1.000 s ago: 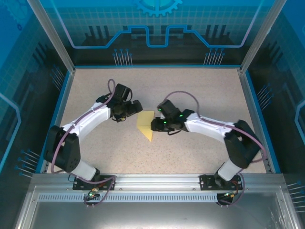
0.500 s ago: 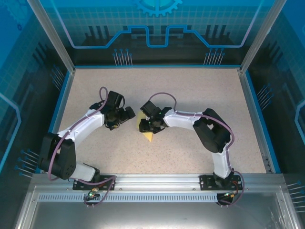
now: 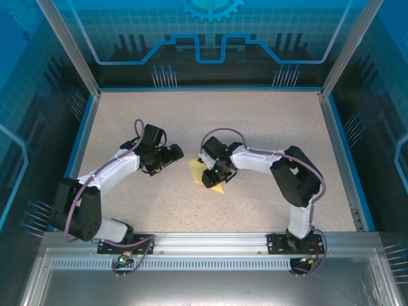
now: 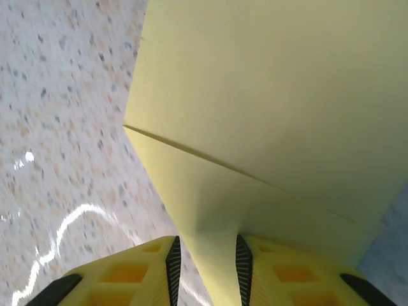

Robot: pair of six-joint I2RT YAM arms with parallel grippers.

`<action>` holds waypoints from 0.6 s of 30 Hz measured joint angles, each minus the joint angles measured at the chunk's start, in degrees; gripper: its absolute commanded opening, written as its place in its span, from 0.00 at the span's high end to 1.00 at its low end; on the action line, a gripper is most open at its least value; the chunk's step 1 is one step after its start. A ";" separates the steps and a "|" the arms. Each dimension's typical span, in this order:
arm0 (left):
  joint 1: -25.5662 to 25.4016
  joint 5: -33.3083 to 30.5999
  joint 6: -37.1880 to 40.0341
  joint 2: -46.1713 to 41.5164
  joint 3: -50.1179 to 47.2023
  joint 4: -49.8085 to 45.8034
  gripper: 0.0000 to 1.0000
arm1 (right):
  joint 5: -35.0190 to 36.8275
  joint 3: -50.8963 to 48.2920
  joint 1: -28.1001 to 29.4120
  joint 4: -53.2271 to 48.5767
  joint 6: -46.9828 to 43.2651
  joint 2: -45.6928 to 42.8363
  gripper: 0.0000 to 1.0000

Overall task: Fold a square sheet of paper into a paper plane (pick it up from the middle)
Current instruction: Move the paper to the center of the table.

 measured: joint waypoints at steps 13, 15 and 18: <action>-5.68 8.46 -5.64 -1.70 -9.31 10.16 0.08 | -0.85 -11.61 -1.42 16.04 24.13 -11.67 0.71; -6.78 8.98 -7.04 -1.68 -10.05 11.28 0.11 | -0.37 -12.13 -1.44 16.98 26.82 -10.60 0.72; -7.93 9.88 -9.35 -1.64 -11.06 13.33 0.17 | -0.24 -12.13 -1.77 18.60 29.42 -8.76 0.72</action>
